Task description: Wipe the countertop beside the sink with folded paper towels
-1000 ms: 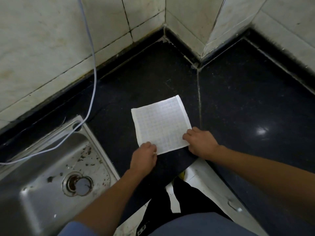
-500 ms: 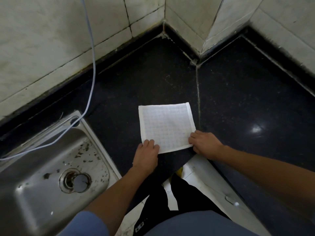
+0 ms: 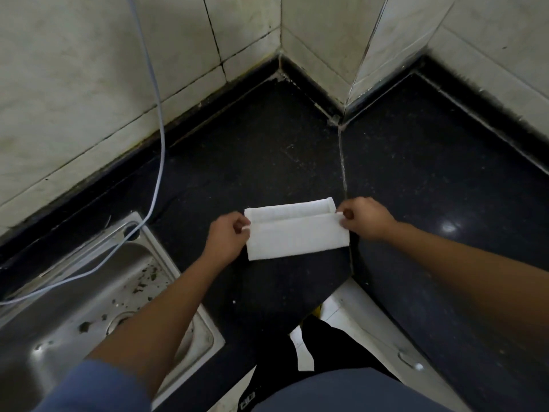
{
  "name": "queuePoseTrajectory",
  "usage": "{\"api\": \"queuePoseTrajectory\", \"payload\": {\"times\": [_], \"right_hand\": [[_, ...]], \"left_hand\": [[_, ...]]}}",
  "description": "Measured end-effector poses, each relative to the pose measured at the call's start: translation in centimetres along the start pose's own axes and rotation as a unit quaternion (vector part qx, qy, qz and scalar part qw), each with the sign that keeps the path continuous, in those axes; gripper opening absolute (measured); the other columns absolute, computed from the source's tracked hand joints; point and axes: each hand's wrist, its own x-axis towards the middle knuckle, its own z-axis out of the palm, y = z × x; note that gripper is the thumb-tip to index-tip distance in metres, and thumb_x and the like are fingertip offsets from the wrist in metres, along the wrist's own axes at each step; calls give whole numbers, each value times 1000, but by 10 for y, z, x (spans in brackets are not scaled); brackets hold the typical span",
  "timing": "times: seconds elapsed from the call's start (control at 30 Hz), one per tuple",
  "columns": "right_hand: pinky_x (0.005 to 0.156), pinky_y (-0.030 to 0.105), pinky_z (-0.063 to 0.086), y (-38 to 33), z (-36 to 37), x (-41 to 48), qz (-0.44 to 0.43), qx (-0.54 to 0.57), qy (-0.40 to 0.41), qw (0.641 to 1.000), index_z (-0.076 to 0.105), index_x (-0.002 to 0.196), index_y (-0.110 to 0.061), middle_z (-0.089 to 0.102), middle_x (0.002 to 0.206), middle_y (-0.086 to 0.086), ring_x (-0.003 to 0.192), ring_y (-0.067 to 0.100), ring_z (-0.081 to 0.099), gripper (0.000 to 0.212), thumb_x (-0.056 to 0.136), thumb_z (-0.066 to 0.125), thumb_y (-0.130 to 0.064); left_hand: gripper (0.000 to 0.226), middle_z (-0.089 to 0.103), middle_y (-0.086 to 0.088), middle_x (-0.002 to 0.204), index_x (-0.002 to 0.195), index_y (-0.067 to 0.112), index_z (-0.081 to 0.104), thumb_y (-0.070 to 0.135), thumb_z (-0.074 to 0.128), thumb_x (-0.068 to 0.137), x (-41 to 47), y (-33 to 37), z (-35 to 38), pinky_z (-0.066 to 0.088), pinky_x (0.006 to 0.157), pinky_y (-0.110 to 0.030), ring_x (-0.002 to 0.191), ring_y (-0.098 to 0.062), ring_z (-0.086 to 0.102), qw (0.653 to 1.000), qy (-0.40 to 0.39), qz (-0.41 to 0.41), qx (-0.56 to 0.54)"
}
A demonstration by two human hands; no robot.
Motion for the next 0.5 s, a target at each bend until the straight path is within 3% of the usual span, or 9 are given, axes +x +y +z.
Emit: {"api": "queuePoseTrajectory", "payload": {"times": [0.2, 0.37, 0.5], "right_hand": [[79, 35, 52, -5, -1, 39, 58, 6, 17, 998, 65, 108, -24, 66, 98, 0, 90, 21, 62, 25, 84, 63, -20], [75, 34, 52, -1, 7, 51, 77, -8, 31, 996, 63, 102, -25, 67, 98, 1, 88, 21, 63, 18, 85, 64, -24], [73, 33, 49, 1, 8, 45, 67, -69, 72, 993, 59, 107, -20, 64, 100, 3, 89, 24, 62, 23, 87, 63, -31]], "left_hand": [[8, 66, -10, 81, 86, 10, 66, 3, 65, 82, 50, 5, 7, 52, 74, -30, 77, -20, 62, 997, 24, -69, 14], [13, 63, -4, 73, 77, 17, 61, 6, 65, 82, 62, -4, 18, 54, 79, -36, 79, -23, 63, 995, 19, -91, 46], [9, 63, -8, 94, 93, 15, 61, 17, 65, 85, 61, -6, 20, 52, 75, -37, 88, -26, 61, 988, 34, -78, 125]]}}
